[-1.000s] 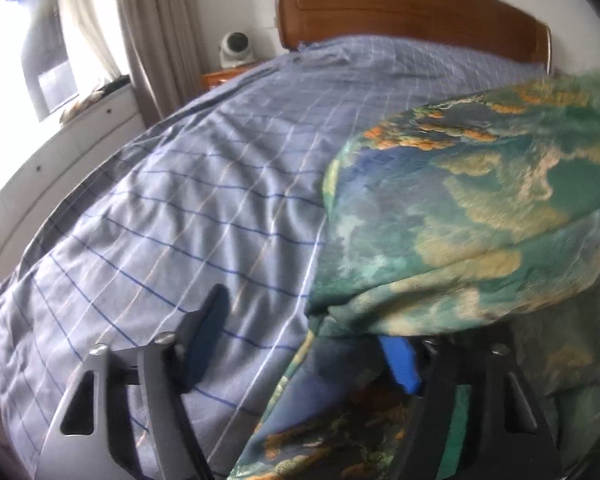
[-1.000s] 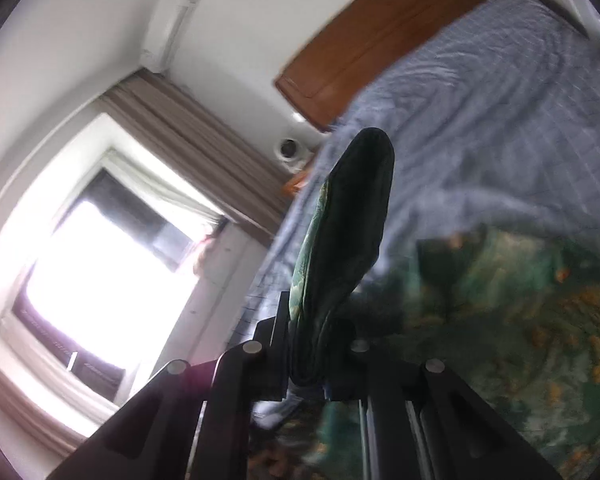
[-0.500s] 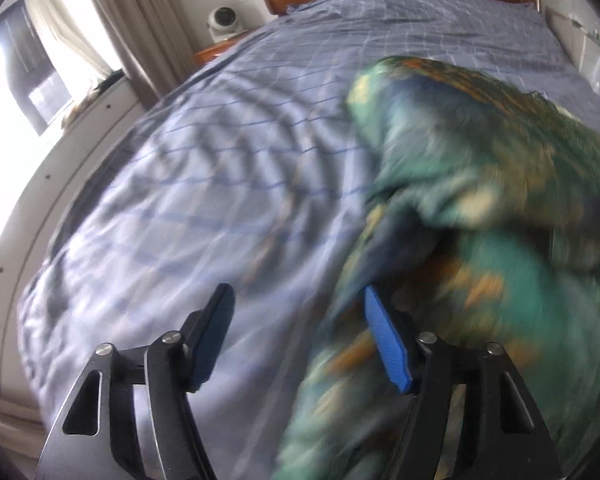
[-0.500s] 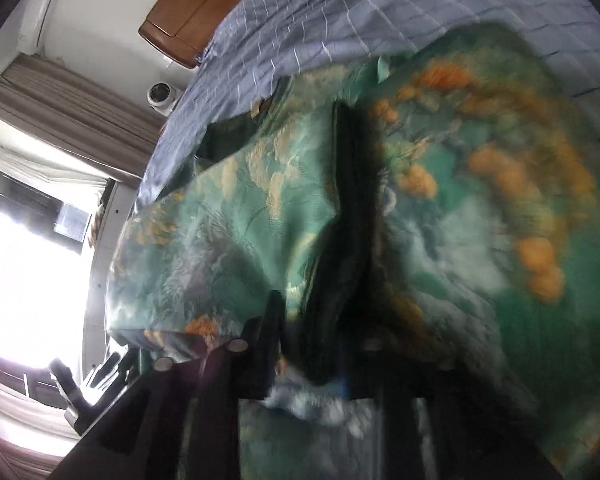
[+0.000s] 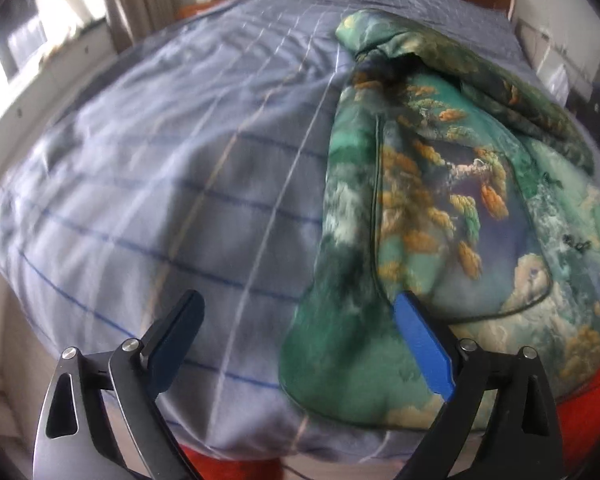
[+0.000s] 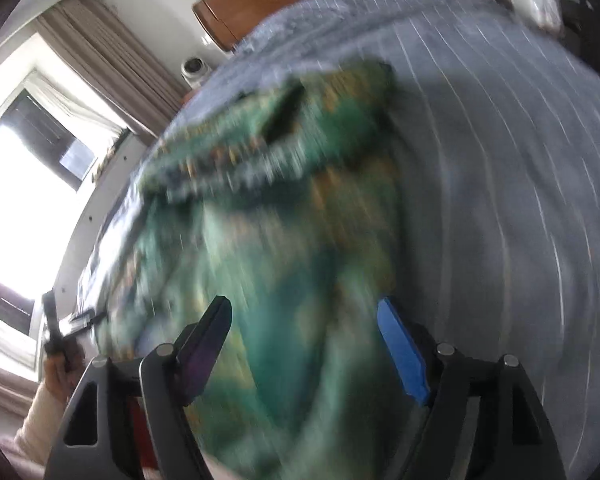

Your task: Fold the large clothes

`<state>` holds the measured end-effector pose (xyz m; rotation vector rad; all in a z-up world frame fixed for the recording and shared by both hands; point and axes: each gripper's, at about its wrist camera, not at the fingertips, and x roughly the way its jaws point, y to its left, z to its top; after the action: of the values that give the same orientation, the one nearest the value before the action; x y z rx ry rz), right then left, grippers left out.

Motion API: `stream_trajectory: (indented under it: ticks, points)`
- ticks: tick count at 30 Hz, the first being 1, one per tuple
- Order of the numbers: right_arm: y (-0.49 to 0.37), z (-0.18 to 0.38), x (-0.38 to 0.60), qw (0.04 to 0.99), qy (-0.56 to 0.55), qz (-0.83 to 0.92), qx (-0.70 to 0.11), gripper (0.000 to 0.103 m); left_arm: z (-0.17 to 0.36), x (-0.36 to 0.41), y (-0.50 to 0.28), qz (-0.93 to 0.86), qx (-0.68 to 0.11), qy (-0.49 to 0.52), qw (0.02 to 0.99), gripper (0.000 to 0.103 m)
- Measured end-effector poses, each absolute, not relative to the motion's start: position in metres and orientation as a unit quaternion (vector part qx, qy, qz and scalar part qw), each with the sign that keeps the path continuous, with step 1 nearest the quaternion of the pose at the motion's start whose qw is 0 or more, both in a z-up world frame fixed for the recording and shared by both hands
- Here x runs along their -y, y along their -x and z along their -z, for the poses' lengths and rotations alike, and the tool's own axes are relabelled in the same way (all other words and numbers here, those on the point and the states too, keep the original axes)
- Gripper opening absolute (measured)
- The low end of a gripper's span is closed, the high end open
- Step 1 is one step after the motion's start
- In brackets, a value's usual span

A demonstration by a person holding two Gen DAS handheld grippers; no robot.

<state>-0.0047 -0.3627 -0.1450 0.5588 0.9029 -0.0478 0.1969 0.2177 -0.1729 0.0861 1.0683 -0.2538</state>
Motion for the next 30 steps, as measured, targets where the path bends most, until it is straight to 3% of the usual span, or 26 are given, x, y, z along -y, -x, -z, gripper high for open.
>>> stream_trajectory:
  ticks: [8, 9, 10, 11, 12, 13, 14, 18, 30]
  points:
    - [0.038, 0.186, 0.352, 0.849, -0.311, -0.029, -0.426, 0.074, 0.183, -0.213, -0.202, 0.152, -0.525, -0.032, 0.837, 0.096]
    - [0.034, 0.187, 0.35, 0.85, -0.312, -0.034, -0.423, 0.068, 0.185, -0.212, -0.202, 0.154, -0.531, -0.034, 0.833, 0.092]
    - [0.027, 0.19, 0.348, 0.847, -0.312, -0.038, -0.428, 0.057, 0.186, -0.209, -0.202, 0.157, -0.54, -0.034, 0.826, 0.084]
    - [0.021, 0.194, 0.347, 0.844, -0.31, -0.036, -0.437, 0.029, 0.187, -0.208, -0.202, 0.167, -0.546, -0.026, 0.821, 0.049]
    - [0.017, 0.195, 0.346, 0.84, -0.312, -0.034, -0.443, 0.018, 0.187, -0.207, -0.202, 0.172, -0.558, -0.013, 0.811, 0.02]
    - [0.015, 0.194, 0.345, 0.838, -0.315, -0.033, -0.445, 0.017, 0.188, -0.208, -0.202, 0.154, -0.567, -0.014, 0.809, 0.019]
    - [0.015, 0.192, 0.343, 0.839, -0.311, -0.031, -0.445, 0.015, 0.186, -0.208, -0.201, 0.154, -0.567, -0.011, 0.81, 0.012]
    - [0.022, 0.172, 0.333, 0.853, -0.283, -0.03, -0.437, 0.011, 0.169, -0.206, -0.19, 0.158, -0.553, -0.021, 0.818, 0.005]
    - [0.086, 0.126, 0.316, 0.867, -0.273, -0.056, -0.414, 0.01, 0.133, -0.244, -0.117, 0.204, -0.542, 0.015, 0.815, 0.004]
